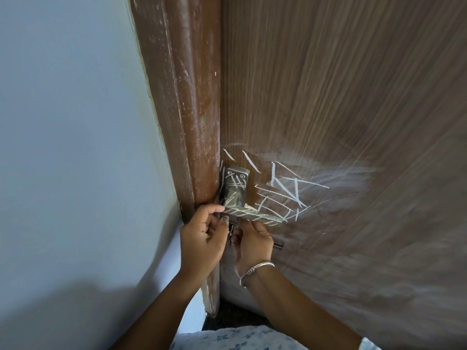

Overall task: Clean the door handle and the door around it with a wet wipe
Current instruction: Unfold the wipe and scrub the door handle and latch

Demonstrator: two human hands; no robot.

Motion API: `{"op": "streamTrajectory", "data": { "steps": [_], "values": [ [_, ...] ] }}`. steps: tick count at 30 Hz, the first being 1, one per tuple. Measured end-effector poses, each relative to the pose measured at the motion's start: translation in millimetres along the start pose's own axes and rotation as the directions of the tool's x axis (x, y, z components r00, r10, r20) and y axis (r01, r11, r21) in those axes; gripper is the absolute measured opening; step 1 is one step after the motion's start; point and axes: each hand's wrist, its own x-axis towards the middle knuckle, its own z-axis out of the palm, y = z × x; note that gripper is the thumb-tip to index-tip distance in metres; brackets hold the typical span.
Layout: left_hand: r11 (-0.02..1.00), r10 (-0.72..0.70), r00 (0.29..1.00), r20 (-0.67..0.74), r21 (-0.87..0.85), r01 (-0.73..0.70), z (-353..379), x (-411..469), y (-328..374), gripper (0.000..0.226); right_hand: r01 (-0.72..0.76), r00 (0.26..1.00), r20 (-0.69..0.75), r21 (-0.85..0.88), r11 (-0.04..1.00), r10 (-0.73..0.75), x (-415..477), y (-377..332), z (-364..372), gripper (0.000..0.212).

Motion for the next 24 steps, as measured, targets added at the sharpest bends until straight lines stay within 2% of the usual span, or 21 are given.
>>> {"op": "streamTrajectory", "data": {
  "steps": [3,8,14,16,20,24],
  "values": [
    [1.0,0.021,0.999,-0.033,0.023,-0.02,0,-3,-3,0.02,-0.127,0.992,0.033,0.075,0.989,0.125,-6,-3,2,0.026],
    [0.999,-0.006,0.996,-0.089,0.046,0.01,-1,-7,-13,0.024,-0.361,0.93,0.156,0.237,0.902,0.332,-5,-2,12,0.021],
    [1.0,-0.006,0.992,-0.128,0.03,0.009,-1,-8,-18,0.018,-0.547,0.822,0.294,0.167,0.82,0.488,-5,-2,27,0.008],
    [0.999,0.008,0.992,-0.128,0.042,-0.003,-1,-8,-18,0.019,-0.564,0.807,0.296,0.131,0.815,0.511,-4,-4,30,0.01],
    [0.999,-0.005,0.993,-0.121,0.036,0.01,-2,-8,-18,0.02,-0.524,0.837,0.263,0.135,0.841,0.48,-2,-3,27,0.019],
    [0.999,-0.008,0.99,-0.139,0.052,0.016,-3,-7,-15,0.022,-0.474,0.869,0.247,0.16,0.866,0.43,2,-6,15,0.019]
  ]
}}
